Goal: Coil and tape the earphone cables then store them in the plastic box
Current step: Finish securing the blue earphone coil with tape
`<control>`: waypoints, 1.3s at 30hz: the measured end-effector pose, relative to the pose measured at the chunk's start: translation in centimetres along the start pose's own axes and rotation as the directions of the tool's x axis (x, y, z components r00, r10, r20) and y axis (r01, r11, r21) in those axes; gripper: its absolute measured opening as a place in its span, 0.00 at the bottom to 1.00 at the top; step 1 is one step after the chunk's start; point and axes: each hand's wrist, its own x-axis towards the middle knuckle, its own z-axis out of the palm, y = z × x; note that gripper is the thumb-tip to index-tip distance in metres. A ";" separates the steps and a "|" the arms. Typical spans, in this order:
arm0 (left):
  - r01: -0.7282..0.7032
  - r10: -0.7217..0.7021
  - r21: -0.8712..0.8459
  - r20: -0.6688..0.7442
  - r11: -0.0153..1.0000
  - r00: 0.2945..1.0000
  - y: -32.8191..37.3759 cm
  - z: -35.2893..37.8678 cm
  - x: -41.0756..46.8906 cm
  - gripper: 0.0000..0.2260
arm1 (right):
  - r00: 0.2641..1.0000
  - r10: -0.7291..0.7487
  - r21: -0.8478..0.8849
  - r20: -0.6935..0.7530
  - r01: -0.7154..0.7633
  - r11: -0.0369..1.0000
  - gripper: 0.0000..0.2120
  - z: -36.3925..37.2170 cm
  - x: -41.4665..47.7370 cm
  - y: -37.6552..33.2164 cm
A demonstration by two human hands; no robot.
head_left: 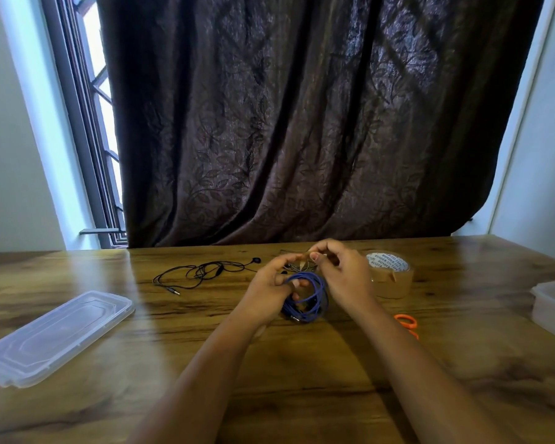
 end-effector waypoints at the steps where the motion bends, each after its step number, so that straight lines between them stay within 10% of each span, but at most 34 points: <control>1: 0.011 -0.011 -0.021 -0.011 1.000 1.000 -0.1 0.0 0.2 0.17 | 1.000 -0.015 -0.004 -0.001 0.015 1.000 0.04 0.0 -0.1 0.2; 10: 0.080 -0.094 -0.134 -0.100 0.988 0.991 -0.5 -0.6 0.5 0.12 | 0.982 -0.190 -0.074 -0.016 0.188 0.979 0.07 0.7 -0.7 0.2; 16: 0.103 -0.096 0.023 -0.199 0.994 0.975 -1.6 -1.4 0.9 0.13 | 0.996 -0.082 0.287 -0.038 0.089 0.954 0.06 -0.5 0.0 -1.7; 21: 0.037 -0.007 0.176 -0.166 0.984 0.986 -1.3 -1.0 0.7 0.13 | 0.936 -0.131 -0.054 0.328 0.157 0.986 0.09 0.9 -1.0 -1.7; 39: 0.178 -0.178 -0.064 0.000 0.982 0.984 -0.5 -0.8 0.1 0.13 | 0.916 -0.057 -0.187 0.397 0.142 0.972 0.20 0.8 -1.1 0.2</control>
